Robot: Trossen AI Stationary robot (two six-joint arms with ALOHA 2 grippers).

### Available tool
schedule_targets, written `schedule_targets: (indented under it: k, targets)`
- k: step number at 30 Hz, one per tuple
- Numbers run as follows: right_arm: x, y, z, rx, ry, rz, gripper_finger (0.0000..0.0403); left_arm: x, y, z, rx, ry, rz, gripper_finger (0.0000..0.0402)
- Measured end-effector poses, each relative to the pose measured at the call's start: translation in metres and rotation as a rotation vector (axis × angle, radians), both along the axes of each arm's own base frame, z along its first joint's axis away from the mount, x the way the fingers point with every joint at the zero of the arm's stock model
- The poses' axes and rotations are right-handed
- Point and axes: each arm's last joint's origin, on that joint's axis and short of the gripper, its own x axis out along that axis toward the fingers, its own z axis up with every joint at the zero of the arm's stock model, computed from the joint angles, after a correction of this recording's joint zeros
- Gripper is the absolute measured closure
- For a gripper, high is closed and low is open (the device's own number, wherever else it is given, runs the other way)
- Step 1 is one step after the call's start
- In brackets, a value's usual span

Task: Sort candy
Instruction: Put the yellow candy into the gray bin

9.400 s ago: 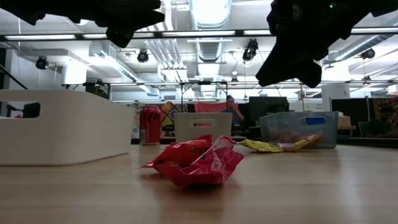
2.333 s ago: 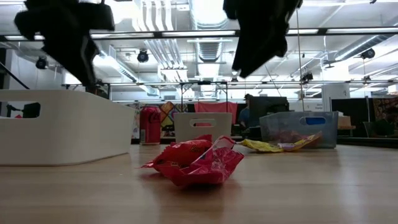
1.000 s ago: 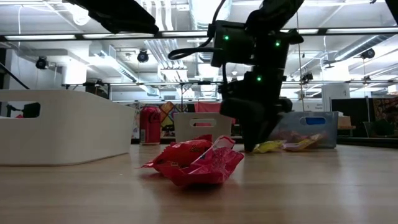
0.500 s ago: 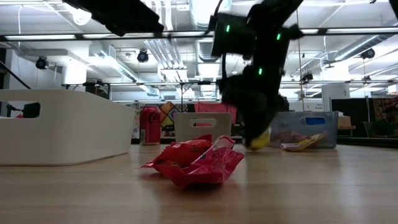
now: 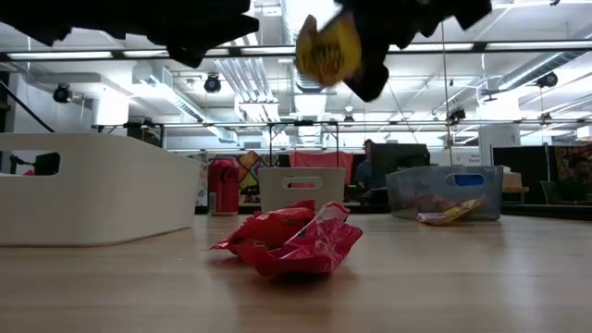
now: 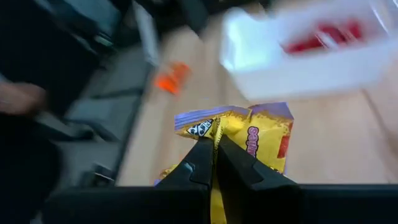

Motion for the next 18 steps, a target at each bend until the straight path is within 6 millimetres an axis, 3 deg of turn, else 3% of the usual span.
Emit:
schedule_targets:
  k: [6,18]
  targets:
    - [-0.014,0.001,-0.006,0.080,-0.241,0.128,0.0394,0.014,-0.008,-0.008,0.003,-0.046,-0.069,0.0235]
    - [-0.010,0.005,-0.005,0.123,-0.304,0.206,0.0394,0.051,-0.021,-0.010,0.045,-0.086,-0.086,0.0235]
